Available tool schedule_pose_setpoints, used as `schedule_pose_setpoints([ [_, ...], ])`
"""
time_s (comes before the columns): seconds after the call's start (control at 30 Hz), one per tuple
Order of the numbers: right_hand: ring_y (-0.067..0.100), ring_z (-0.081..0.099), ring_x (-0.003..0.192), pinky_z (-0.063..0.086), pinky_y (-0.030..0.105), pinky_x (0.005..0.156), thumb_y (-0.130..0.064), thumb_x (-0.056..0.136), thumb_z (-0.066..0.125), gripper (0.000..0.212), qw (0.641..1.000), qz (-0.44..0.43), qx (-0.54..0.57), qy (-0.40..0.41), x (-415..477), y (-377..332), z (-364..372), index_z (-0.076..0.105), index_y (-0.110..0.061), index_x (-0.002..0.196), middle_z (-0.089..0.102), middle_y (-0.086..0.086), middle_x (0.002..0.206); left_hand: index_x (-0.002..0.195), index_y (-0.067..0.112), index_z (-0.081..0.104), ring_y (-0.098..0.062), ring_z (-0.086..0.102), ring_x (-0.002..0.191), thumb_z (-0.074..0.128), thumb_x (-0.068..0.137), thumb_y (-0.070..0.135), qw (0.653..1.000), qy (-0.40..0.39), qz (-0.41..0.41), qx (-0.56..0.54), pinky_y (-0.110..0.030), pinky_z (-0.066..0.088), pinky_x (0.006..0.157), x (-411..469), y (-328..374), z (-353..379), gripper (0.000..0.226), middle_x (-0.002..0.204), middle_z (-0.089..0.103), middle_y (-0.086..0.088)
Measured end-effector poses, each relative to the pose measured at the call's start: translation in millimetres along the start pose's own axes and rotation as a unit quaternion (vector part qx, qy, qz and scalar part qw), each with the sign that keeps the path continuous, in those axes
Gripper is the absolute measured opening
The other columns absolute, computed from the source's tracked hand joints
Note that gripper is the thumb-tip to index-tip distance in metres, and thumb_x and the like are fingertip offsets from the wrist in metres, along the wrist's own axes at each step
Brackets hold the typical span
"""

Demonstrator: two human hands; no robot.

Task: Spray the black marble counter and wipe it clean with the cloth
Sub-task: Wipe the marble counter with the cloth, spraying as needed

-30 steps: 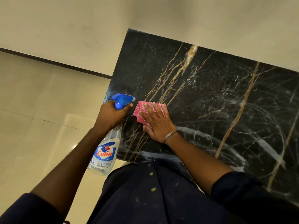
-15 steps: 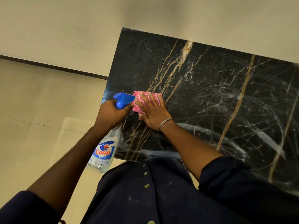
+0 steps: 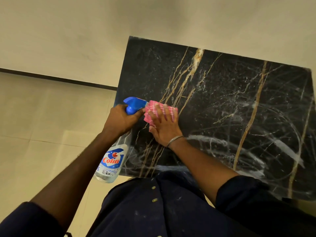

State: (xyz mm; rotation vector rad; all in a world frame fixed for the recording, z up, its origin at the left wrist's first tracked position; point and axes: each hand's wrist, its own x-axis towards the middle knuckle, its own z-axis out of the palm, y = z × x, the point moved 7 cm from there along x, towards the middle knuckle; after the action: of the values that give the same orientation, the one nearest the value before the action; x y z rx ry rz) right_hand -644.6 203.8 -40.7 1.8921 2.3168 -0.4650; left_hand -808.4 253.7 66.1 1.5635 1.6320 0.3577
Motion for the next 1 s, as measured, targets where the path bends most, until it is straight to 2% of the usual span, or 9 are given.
schedule_pose_setpoints([
  [0.1, 0.039, -0.001, 0.151, -0.003, 0.069, 0.114, -0.05, 0.1, 0.03, 0.064, 0.998, -0.063, -0.023, -0.01, 17.4, -26.8, -2.3, 0.0, -0.03, 0.153, -0.002, 0.007, 0.166, 0.117, 0.007, 0.06, -0.017, 0.061, 0.076, 0.062, 0.087, 0.049, 1.0, 0.007, -0.002, -0.002, -0.025, 0.046, 0.07, 7.5, 2.5, -0.7, 0.052, 0.09, 0.065, -0.008],
  [0.2, 0.035, 0.002, 0.152, 0.0, 0.065, 0.117, -0.05, 0.1, 0.028, 0.062, 0.996, -0.088, -0.032, -0.001, 11.0, -7.1, -7.7, 0.006, -0.033, 0.155, 0.003, 0.004, 0.167, 0.117, 0.008, 0.06, -0.018, 0.062, 0.078, 0.061, 0.086, 0.051, 1.0, 0.0, -0.005, -0.003, -0.022, 0.046, 0.067, 18.8, 8.7, 0.6, 0.053, 0.092, 0.067, -0.008],
  [0.43, 0.033, 0.007, 0.152, 0.01, 0.066, 0.116, -0.047, 0.098, 0.027, 0.061, 0.998, 0.052, -0.004, 0.043, -47.6, 113.2, -16.6, 0.021, -0.029, 0.157, 0.01, 0.005, 0.166, 0.116, 0.007, 0.06, -0.01, 0.06, 0.072, 0.061, 0.087, 0.05, 0.999, -0.04, 0.005, 0.005, -0.017, 0.044, 0.061, 39.9, 35.8, 17.6, 0.052, 0.089, 0.066, -0.005],
  [0.57, 0.037, 0.004, 0.152, 0.003, 0.068, 0.116, -0.05, 0.098, 0.026, 0.064, 0.995, 0.091, 0.015, 0.041, -39.3, 103.6, -16.0, 0.017, -0.028, 0.158, 0.007, 0.009, 0.166, 0.122, 0.007, 0.057, -0.01, 0.06, 0.073, 0.063, 0.088, 0.047, 0.998, -0.055, 0.014, 0.003, -0.02, 0.046, 0.064, 45.7, 50.8, 31.4, 0.053, 0.093, 0.064, -0.004],
  [0.67, 0.041, 0.001, 0.151, 0.004, 0.071, 0.113, -0.048, 0.1, 0.031, 0.065, 0.998, 0.04, 0.026, 0.035, -11.0, 65.5, -16.1, 0.011, -0.026, 0.157, 0.004, 0.01, 0.166, 0.118, 0.008, 0.06, -0.005, 0.06, 0.069, 0.064, 0.086, 0.047, 0.999, -0.048, 0.026, 0.0, -0.015, 0.043, 0.06, 48.4, 60.1, 37.1, 0.05, 0.089, 0.065, -0.002],
  [0.73, 0.044, 0.017, 0.148, 0.01, 0.073, 0.111, -0.046, 0.097, 0.043, 0.059, 0.999, -0.014, 0.025, 0.029, 10.3, 30.1, -17.9, 0.027, -0.021, 0.147, 0.026, 0.015, 0.159, 0.112, 0.01, 0.06, -0.004, 0.058, 0.067, 0.064, 0.086, 0.047, 0.999, -0.04, 0.029, 0.01, -0.012, 0.041, 0.059, 48.4, 63.5, 37.1, 0.046, 0.085, 0.063, 0.001],
  [0.83, 0.044, 0.042, 0.134, 0.023, 0.074, 0.107, -0.042, 0.091, 0.06, 0.041, 0.996, -0.075, 0.021, 0.047, 29.2, 3.3, -24.5, 0.054, -0.016, 0.122, 0.057, 0.016, 0.129, 0.117, 0.008, 0.06, -0.008, 0.06, 0.07, 0.064, 0.087, 0.047, 0.999, -0.038, 0.032, 0.019, -0.014, 0.043, 0.062, 50.0, 64.7, 35.6, 0.049, 0.088, 0.065, -0.001],
  [0.93, 0.04, 0.028, 0.145, 0.017, 0.07, 0.113, -0.043, 0.096, 0.048, 0.049, 0.994, -0.097, 0.004, 0.058, 26.1, 26.1, -28.2, 0.034, -0.023, 0.139, 0.04, 0.013, 0.151, 0.114, 0.01, 0.06, -0.005, 0.06, 0.067, 0.064, 0.087, 0.048, 0.999, -0.041, 0.025, 0.021, -0.014, 0.041, 0.058, 53.1, 60.7, 32.3, 0.047, 0.085, 0.065, -0.001],
  [1.0, 0.036, 0.008, 0.151, 0.005, 0.067, 0.116, -0.045, 0.101, 0.029, 0.055, 0.999, -0.026, 0.013, 0.041, 17.5, 66.1, -27.1, 0.019, -0.031, 0.153, 0.014, 0.007, 0.165, 0.116, 0.007, 0.061, -0.006, 0.062, 0.069, 0.063, 0.086, 0.051, 0.998, -0.053, 0.024, 0.022, -0.015, 0.043, 0.058, 54.7, 56.2, 31.1, 0.052, 0.087, 0.067, -0.002],
])
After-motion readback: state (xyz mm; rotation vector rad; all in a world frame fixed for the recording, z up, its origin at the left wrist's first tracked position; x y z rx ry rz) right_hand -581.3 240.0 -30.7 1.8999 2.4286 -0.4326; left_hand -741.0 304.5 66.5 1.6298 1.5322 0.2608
